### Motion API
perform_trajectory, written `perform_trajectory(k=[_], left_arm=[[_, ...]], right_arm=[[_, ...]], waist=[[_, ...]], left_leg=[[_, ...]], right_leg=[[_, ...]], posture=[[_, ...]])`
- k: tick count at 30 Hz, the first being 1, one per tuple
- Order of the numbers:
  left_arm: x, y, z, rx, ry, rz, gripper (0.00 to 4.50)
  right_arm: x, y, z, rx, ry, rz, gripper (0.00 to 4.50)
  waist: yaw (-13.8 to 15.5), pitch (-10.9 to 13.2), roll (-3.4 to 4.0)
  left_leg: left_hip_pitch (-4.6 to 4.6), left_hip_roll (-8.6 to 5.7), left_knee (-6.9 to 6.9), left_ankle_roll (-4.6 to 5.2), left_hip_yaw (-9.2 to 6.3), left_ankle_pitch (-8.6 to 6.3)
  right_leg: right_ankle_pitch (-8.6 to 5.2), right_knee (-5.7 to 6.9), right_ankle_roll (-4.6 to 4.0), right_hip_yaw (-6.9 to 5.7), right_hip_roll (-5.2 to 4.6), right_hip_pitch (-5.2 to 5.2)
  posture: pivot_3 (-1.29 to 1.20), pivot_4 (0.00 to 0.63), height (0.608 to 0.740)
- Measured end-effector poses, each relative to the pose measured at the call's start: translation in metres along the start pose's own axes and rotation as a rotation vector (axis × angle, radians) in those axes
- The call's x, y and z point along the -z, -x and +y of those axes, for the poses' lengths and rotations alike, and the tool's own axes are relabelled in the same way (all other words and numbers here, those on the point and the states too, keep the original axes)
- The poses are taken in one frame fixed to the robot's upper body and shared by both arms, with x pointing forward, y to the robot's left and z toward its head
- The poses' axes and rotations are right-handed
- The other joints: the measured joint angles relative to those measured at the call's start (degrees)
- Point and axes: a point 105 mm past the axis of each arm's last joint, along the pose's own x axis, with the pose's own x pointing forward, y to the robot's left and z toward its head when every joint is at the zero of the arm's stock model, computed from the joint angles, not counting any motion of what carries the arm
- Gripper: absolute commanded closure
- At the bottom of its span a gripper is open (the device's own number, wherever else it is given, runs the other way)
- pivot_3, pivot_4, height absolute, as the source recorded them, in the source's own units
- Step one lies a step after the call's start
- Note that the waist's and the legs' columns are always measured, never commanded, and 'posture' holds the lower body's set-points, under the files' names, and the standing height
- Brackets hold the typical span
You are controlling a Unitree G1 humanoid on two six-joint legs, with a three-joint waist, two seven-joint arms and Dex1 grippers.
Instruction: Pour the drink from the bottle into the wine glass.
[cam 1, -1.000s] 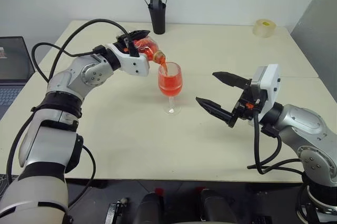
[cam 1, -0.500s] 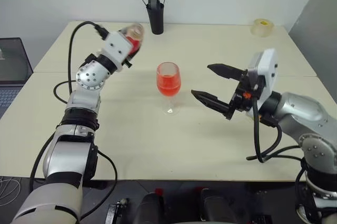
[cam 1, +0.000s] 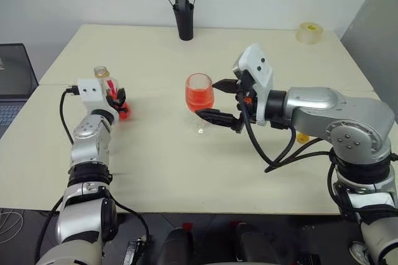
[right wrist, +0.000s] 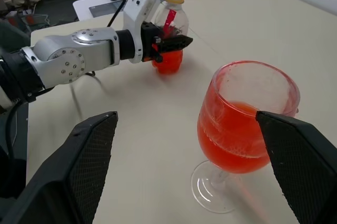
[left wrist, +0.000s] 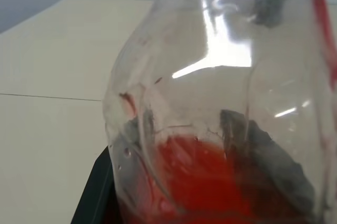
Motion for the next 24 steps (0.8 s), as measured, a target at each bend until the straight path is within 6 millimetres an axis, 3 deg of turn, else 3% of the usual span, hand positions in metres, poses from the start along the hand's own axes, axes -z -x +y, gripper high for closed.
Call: perform_trajectory(k=[10, 11, 13, 14, 24], left_arm=[[0.005, 0.006, -0.006, -0.064, 0.051, 0.004, 2.68], [0.006, 0.008, -0.005, -0.073, 0.051, 0.004, 1.98], [0.006, 0.009, -0.005, -0.080, 0.052, 0.004, 1.88], [0.006, 0.009, -0.005, -0.083, 0.051, 0.005, 1.57], [0.008, 0.016, -0.001, -0.098, 0.032, 0.020, 0.07]], right_arm=[[0.002, -0.005, 0.004, -0.037, 0.020, 0.008, 0.00], [0.002, -0.006, 0.005, -0.045, 0.026, 0.005, 0.00], [0.002, -0.006, 0.006, -0.055, 0.031, 0.002, 0.00], [0.002, -0.006, 0.006, -0.058, 0.034, 0.002, 0.00], [0.003, -0.007, 0.006, -0.060, 0.040, -0.010, 0.00]], waist=[[0.31, -0.02, -0.02], [0.31, -0.02, -0.03], [0.39, -0.02, -0.03], [0.39, -0.02, -0.03], [0.40, -0.02, -0.03]], left_leg=[[0.02, 0.02, -0.01, 0.02, 0.06, -0.01], [0.02, 0.02, -0.01, 0.02, 0.06, -0.01], [0.02, 0.01, -0.02, 0.02, 0.06, -0.01], [0.02, 0.01, -0.01, 0.02, 0.06, -0.01], [0.02, 0.01, -0.02, 0.03, 0.07, -0.02]], right_leg=[[0.00, 0.00, 0.00, 0.06, 0.00, -0.06], [0.00, 0.00, 0.00, 0.07, 0.00, -0.07], [0.00, -0.01, 0.00, 0.06, 0.00, -0.07], [0.00, -0.01, 0.00, 0.06, 0.00, -0.07], [0.00, -0.03, 0.00, 0.08, 0.00, -0.08]], posture=[[0.00, 0.150, 0.740], [0.00, 0.150, 0.740], [0.00, 0.150, 0.740], [0.00, 0.150, 0.740], [0.00, 0.150, 0.740]])
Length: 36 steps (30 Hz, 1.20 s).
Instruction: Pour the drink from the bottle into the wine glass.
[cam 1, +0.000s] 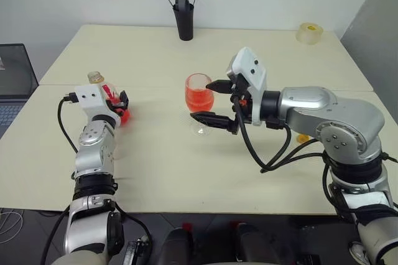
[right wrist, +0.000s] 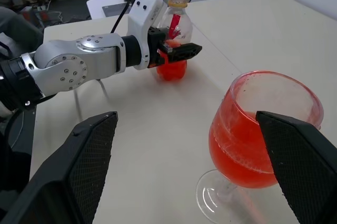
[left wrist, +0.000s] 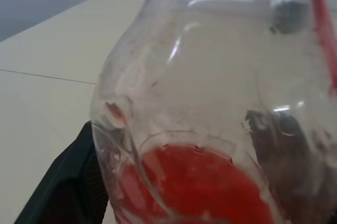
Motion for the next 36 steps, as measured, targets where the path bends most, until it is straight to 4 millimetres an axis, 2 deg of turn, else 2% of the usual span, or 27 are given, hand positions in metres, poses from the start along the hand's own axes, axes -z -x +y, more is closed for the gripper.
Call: perform_trajectory(k=[5, 27, 36], left_arm=[[0.002, 0.005, 0.006, -0.002, -0.026, 0.024, 0.02], [0.008, 0.016, 0.000, 0.065, -0.031, 0.091, 0.02], [-0.004, 0.026, -0.001, 0.090, -0.050, 0.076, 0.02]], right_arm=[[0.004, 0.000, 0.002, -0.007, -0.014, -0.002, 0.00], [0.001, 0.000, -0.005, -0.006, 0.002, -0.031, 0.00], [0.004, 0.001, -0.013, 0.003, 0.003, -0.020, 0.00]], waist=[[0.01, 0.00, 0.00], [0.07, 0.00, 0.00], [0.08, 0.00, 0.00]], left_leg=[[0.00, -0.01, 0.00, 0.00, 0.00, 0.00], [0.00, 0.00, -0.01, 0.05, 0.01, -0.03], [0.00, 0.01, -0.02, 0.12, 0.00, -0.07]], right_leg=[[0.00, -0.01, 0.00, 0.00, 0.00, 0.00], [0.00, -0.06, 0.00, 0.02, 0.00, -0.02], [0.00, -0.06, 0.00, 0.03, -0.04, -0.03]], posture=[[0.00, 0.150, 0.740], [0.00, 0.150, 0.740], [0.00, 0.150, 0.740]])
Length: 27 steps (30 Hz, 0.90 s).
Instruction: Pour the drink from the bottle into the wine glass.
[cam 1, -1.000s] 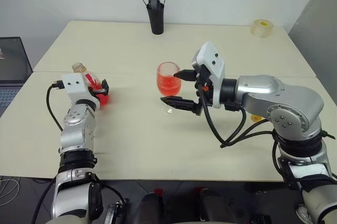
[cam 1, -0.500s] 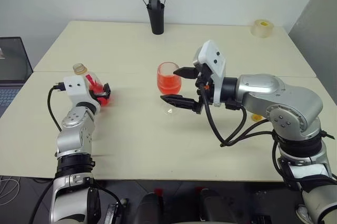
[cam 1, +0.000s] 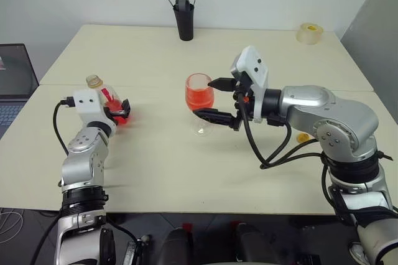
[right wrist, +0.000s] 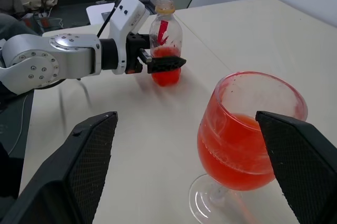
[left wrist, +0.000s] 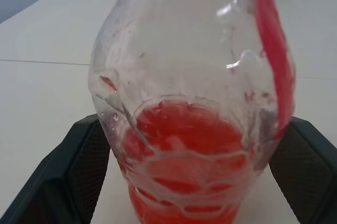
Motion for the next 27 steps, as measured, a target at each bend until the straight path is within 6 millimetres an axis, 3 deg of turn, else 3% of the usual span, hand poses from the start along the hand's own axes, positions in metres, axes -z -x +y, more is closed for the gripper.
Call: perform_trajectory(k=[7, 14, 27], left_arm=[[-0.034, 0.014, 0.015, -0.014, -0.050, -0.048, 0.02], [-0.042, 0.017, 0.007, 0.027, -0.043, -0.045, 0.02], [-0.090, 0.022, 0.008, 0.116, -0.081, -0.133, 0.02]], right_arm=[[0.003, 0.003, -0.007, 0.018, 0.004, 0.016, 0.00], [0.003, 0.003, -0.010, 0.021, 0.008, 0.013, 0.00], [0.002, 0.007, -0.011, 0.013, 0.020, 0.019, 0.00]], waist=[[-0.01, 0.00, 0.00], [0.06, 0.00, 0.00], [0.04, 0.02, -0.01]], left_leg=[[0.01, 0.00, -0.03, 0.03, 0.02, -0.02], [0.00, 0.00, -0.03, 0.04, 0.02, -0.02], [-0.01, 0.00, -0.04, 0.04, 0.04, -0.03]], right_leg=[[0.00, 0.00, 0.00, 0.03, -0.02, -0.04], [0.00, -0.01, 0.00, 0.03, -0.01, -0.05], [0.00, -0.02, 0.00, 0.04, 0.00, -0.08]], posture=[[0.00, 0.150, 0.740], [0.00, 0.150, 0.740], [0.00, 0.150, 0.740]])
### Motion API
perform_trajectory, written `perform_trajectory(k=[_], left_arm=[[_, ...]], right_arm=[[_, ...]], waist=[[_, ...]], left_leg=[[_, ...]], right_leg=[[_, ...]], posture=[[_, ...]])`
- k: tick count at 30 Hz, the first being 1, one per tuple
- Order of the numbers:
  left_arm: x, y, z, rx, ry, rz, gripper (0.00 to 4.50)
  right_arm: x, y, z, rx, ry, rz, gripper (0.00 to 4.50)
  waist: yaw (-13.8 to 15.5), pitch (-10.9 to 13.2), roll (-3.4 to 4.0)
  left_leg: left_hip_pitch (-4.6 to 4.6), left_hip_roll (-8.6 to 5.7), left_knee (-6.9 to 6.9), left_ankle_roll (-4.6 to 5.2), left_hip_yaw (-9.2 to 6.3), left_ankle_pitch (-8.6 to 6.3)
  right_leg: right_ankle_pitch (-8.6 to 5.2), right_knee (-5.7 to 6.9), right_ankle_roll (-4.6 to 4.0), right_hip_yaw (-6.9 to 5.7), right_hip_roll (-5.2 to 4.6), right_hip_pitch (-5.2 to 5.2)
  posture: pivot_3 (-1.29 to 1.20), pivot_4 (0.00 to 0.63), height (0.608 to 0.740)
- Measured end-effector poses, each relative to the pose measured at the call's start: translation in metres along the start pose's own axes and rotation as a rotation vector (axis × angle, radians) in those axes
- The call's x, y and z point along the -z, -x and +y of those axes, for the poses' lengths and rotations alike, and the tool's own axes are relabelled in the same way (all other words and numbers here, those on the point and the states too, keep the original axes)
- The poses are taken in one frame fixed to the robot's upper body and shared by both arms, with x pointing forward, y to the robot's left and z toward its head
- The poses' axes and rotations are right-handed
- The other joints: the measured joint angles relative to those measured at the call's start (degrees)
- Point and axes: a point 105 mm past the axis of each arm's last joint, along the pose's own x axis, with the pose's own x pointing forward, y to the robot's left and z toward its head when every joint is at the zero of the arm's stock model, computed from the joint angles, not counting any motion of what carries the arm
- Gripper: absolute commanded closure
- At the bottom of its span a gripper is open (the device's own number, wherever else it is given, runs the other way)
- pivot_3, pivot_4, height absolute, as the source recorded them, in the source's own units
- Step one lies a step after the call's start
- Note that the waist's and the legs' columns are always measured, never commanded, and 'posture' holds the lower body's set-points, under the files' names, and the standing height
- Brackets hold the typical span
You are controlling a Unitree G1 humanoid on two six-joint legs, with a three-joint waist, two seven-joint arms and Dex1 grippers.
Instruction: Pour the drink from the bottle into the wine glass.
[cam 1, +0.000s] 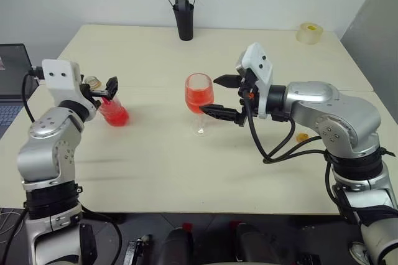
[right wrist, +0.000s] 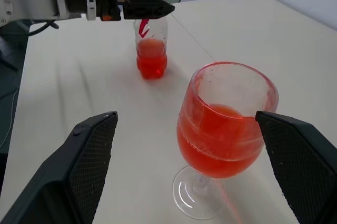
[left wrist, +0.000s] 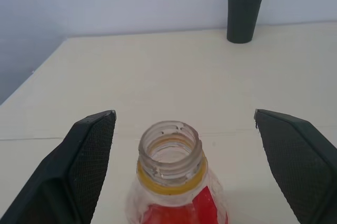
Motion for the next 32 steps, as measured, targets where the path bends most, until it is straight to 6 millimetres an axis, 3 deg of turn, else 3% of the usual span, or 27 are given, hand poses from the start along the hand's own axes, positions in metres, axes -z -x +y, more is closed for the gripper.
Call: perform_trajectory(k=[5, 10, 16, 21, 25, 28, 32], left_arm=[[-0.034, 0.005, -0.008, 0.108, -0.025, -0.072, 0.02], [-0.055, 0.009, -0.021, 0.220, -0.080, -0.114, 0.02], [-0.079, 0.029, -0.044, 0.534, -0.113, -0.152, 0.02], [-0.076, 0.058, -0.054, 0.813, -0.149, -0.063, 0.02], [-0.079, 0.063, -0.039, 0.854, -0.164, -0.035, 0.02], [-0.073, 0.068, -0.024, 0.871, -0.148, 0.004, 0.02], [-0.073, 0.068, -0.018, 0.873, -0.173, 0.001, 0.02]], right_arm=[[0.000, 0.006, -0.008, 0.013, 0.002, 0.016, 0.00], [0.003, 0.013, -0.019, 0.037, 0.007, 0.040, 0.00], [-0.002, 0.044, -0.043, 0.102, 0.003, 0.038, 0.00], [-0.005, 0.088, -0.048, 0.100, 0.014, -0.057, 0.00], [-0.004, 0.117, -0.057, 0.140, -0.018, -0.048, 0.00], [0.003, 0.132, -0.062, 0.164, -0.040, 0.008, 0.00], [0.000, 0.137, -0.062, 0.144, -0.056, -0.013, 0.00]], waist=[[0.00, 0.01, 0.00], [-0.03, 0.02, 0.01], [0.01, 0.09, 0.04], [0.02, 0.11, 0.07], [-0.04, 0.18, 0.19], [-0.12, 0.20, 0.21], [-0.04, 0.21, 0.22]], left_leg=[[0.00, -0.02, -0.01, 0.00, 0.01, 0.00], [0.01, -0.01, -0.03, 0.00, 0.05, 0.00], [0.01, -0.02, -0.06, 0.00, 0.11, 0.00], [0.01, 0.00, -0.10, 0.02, 0.09, -0.01], [0.08, 0.00, -0.10, 0.04, 0.16, -0.02], [0.07, 0.00, -0.12, 0.05, 0.20, -0.02], [0.05, 0.02, -0.11, 0.05, 0.18, -0.02]], right_leg=[[0.00, -0.02, 0.00, 0.00, 0.05, 0.01], [0.00, -0.03, 0.00, 0.02, 0.10, 0.00], [-0.01, -0.10, 0.00, 0.03, 0.17, -0.01], [-0.02, -0.23, -0.01, 0.00, 0.21, 0.04], [-0.03, -0.19, -0.02, 0.07, 0.25, 0.05], [-0.05, -0.22, -0.05, 0.08, 0.32, 0.02], [-0.05, -0.20, -0.05, 0.08, 0.31, 0.02]], posture=[[0.00, 0.150, 0.740], [0.00, 0.150, 0.740], [0.00, 0.150, 0.740], [0.00, 0.150, 0.740], [0.00, 0.150, 0.740], [0.00, 0.150, 0.740], [0.00, 0.150, 0.740]])
